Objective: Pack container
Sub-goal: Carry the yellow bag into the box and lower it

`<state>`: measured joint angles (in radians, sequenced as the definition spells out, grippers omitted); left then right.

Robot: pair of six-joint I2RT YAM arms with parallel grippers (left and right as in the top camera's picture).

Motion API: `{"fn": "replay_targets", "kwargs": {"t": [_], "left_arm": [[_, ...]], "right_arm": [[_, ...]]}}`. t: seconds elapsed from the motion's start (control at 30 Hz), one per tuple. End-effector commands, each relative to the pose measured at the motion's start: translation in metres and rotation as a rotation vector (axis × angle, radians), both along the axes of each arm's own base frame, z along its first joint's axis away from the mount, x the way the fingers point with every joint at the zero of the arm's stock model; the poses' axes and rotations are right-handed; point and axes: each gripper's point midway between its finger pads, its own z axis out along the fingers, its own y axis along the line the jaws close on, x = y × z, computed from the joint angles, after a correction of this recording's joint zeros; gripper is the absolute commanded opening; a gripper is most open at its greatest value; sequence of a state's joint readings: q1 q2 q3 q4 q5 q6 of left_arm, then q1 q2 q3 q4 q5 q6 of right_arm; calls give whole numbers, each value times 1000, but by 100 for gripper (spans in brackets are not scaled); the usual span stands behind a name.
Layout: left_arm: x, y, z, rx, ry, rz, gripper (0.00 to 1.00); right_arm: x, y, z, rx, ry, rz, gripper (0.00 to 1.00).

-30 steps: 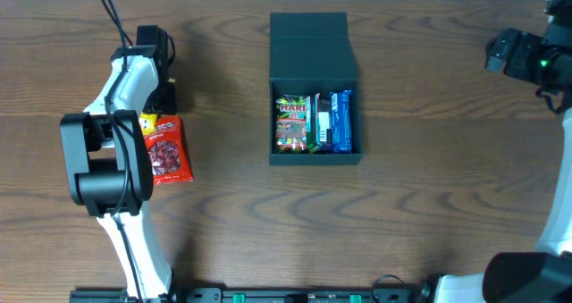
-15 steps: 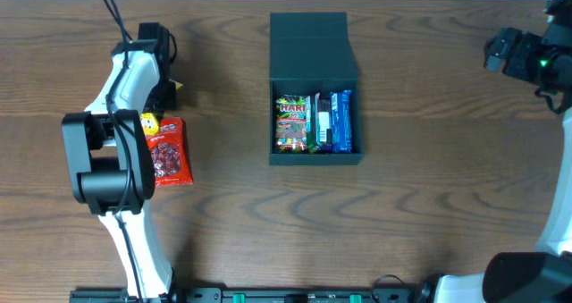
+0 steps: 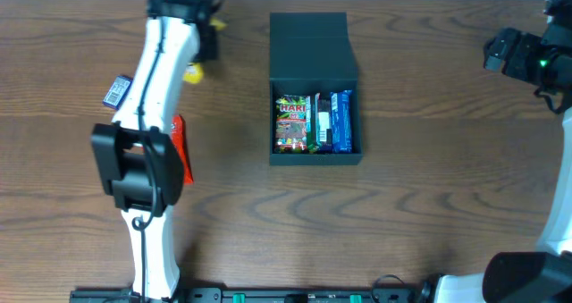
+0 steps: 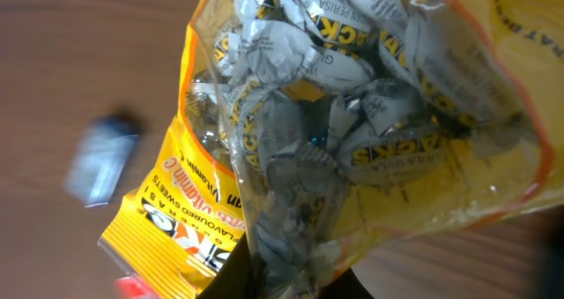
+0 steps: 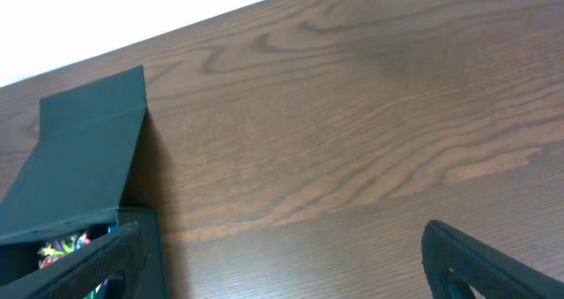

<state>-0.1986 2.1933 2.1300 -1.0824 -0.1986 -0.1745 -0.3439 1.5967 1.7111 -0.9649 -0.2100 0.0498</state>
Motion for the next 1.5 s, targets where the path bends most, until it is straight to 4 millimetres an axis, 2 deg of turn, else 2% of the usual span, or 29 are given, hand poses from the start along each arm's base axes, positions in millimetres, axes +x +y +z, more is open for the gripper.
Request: {"fn": "replay_targets", "kwargs": {"t": [0.0,0.13,0.23,0.33,0.53,0.6,0.7,0.83,1.03,1.23,1.47], "left_arm": [[-11,-80,12,-237,-8,-69,6],[-26,-135,13,-362,23,-125,6],[-43,-166,12,-422,51,-30,6],[-61,-186,10,-450,89,45,6],[-87,-228,9,-463,112,27,6],[-92,-228,7,-403,86,42,6],[-98,-216,4,-327,52,171,6],[-107,-213,-1,-319,70,258,6],[-116,-207,-27,-313,74,443,6],[-114,-211,-47,-332,77,443,6],[-124,-214,-54,-340,129,440,6]], "right_arm": [[-1,-2,-2,18,2,-16,99],[1,-3,-1,15,-7,-16,99],[2,-3,1,12,-14,-15,99],[3,-3,1,7,-16,-11,99],[4,-4,2,-10,-22,-1,99],[4,-4,2,-10,-22,-1,99],[4,-4,2,-10,-22,-1,99],[5,-5,3,-11,-26,-1,99],[4,-5,3,-10,-25,-1,99],[3,-4,2,-9,-20,-1,99],[3,-4,1,-8,-18,-1,99]]}}
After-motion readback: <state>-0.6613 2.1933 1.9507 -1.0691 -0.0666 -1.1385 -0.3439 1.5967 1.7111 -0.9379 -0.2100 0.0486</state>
